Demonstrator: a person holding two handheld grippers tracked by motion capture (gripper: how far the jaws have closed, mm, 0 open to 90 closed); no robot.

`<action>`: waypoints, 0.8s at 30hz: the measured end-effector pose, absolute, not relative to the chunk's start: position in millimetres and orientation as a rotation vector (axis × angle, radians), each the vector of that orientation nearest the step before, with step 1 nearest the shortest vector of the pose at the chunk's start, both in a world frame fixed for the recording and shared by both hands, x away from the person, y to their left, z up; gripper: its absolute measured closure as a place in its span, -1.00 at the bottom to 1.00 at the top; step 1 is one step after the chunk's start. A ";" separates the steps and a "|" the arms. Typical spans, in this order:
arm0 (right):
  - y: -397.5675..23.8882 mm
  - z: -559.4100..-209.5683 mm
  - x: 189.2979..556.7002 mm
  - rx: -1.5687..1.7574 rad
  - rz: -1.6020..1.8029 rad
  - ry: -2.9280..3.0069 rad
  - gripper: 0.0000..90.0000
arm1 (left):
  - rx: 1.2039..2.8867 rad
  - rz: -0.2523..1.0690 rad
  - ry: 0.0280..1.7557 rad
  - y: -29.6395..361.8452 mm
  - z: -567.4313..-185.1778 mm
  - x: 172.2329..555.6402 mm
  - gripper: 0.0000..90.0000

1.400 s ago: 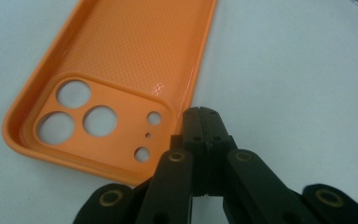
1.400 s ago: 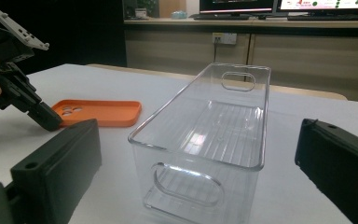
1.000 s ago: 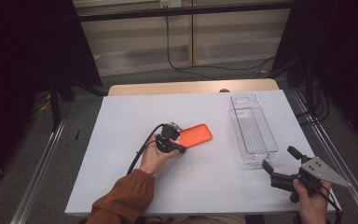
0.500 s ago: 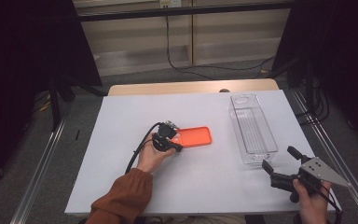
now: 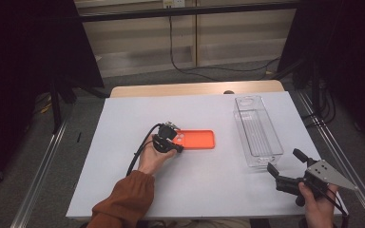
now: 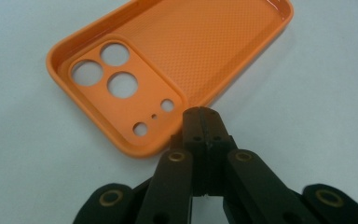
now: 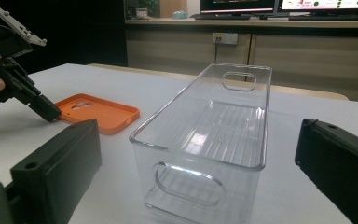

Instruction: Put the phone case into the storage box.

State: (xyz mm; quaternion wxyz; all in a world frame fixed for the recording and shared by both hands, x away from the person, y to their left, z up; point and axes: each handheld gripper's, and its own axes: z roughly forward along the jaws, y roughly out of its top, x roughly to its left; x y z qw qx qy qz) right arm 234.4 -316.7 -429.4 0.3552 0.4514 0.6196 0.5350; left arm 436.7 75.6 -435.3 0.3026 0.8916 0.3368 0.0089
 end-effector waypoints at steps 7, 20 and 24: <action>-316.6 -429.4 234.4 1.166 1.382 1.601 -1.00 | 2.348 0.026 0.908 80.8 -434.7 439.5 1.00; -316.7 -429.3 234.5 1.166 1.383 1.601 -1.00 | 2.302 0.056 0.963 90.1 -434.0 444.7 1.00; -317.0 -429.2 234.3 1.164 1.380 1.603 -1.00 | 2.305 0.063 0.964 91.3 -434.0 446.3 1.00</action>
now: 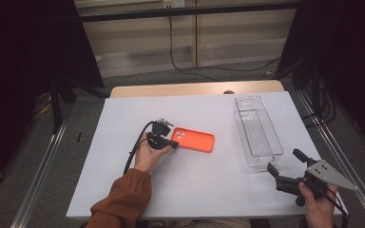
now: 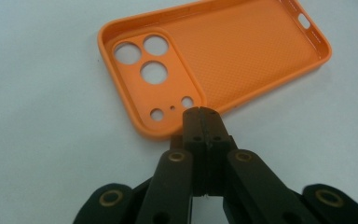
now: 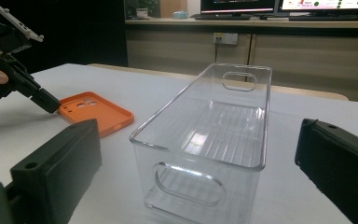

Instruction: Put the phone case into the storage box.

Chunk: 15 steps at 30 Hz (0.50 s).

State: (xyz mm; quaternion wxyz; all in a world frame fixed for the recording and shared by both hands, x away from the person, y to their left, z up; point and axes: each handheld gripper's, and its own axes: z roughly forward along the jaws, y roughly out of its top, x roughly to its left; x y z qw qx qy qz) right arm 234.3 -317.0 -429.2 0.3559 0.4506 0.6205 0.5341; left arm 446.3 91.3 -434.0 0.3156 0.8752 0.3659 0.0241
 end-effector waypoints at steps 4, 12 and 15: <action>-316.8 -429.2 234.4 1.164 1.381 1.603 -1.00 | 2.295 0.059 0.975 92.0 -434.6 447.6 1.00; -316.7 -429.3 234.5 1.165 1.381 1.602 -1.00 | 2.284 0.078 0.988 92.5 -435.4 450.3 1.00; -316.6 -429.3 234.5 1.165 1.380 1.602 -1.00 | 2.285 0.082 0.988 92.4 -435.4 450.9 1.00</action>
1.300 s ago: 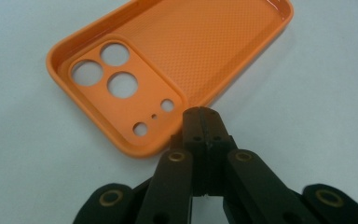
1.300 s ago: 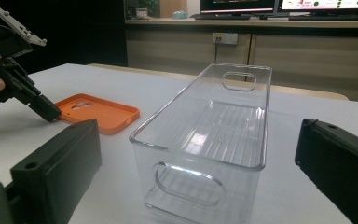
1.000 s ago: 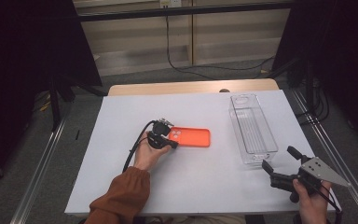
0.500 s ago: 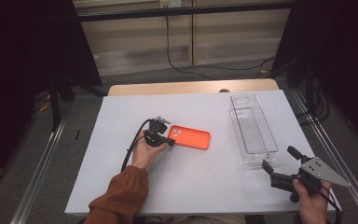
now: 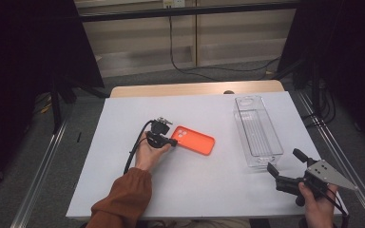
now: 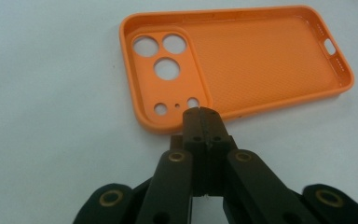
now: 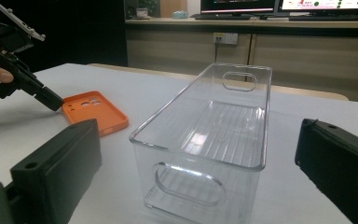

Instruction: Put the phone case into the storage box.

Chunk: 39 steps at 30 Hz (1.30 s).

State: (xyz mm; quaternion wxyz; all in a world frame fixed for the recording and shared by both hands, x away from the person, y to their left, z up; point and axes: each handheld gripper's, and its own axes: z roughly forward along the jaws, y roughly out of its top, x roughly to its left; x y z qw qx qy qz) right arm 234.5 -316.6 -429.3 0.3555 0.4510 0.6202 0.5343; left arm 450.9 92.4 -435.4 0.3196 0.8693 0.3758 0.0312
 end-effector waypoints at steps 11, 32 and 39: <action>-316.3 -429.4 234.9 1.162 1.380 1.604 -1.00 | 2.268 0.094 0.998 91.5 -436.7 453.1 1.00; -316.5 -429.6 235.6 1.163 1.378 1.607 -1.00 | 2.229 0.145 1.023 85.1 -439.7 465.6 1.00; -316.6 -429.7 235.5 1.163 1.382 1.609 -1.00 | 2.203 0.148 1.036 82.1 -441.6 471.4 1.00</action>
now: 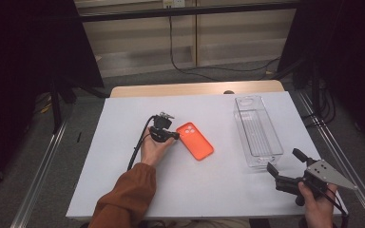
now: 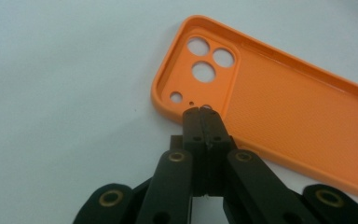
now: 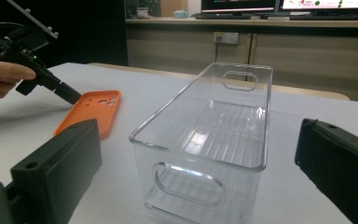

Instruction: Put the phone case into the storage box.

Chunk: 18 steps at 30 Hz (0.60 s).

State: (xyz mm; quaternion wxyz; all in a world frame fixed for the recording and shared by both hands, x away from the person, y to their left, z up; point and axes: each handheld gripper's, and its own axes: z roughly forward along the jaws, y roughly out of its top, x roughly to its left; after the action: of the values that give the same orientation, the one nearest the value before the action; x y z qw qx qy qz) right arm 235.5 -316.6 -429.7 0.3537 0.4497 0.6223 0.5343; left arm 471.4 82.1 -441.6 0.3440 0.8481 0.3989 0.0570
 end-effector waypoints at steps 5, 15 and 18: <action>-316.5 -429.8 235.7 1.162 1.380 1.610 -1.00 | 2.189 0.146 1.039 81.6 -442.7 472.4 1.00; -316.5 -429.6 235.5 1.162 1.378 1.608 -1.00 | 2.180 0.164 1.038 78.3 -444.1 476.5 1.00; -316.5 -429.7 235.4 1.161 1.379 1.609 -1.00 | 2.189 0.169 1.029 77.3 -443.8 478.2 1.00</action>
State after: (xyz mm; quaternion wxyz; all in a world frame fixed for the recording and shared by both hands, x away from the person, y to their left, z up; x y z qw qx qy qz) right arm 235.4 -316.5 -429.7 0.3548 0.4493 0.6225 0.5335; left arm 478.2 77.3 -443.8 0.3506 0.8455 0.3974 0.0652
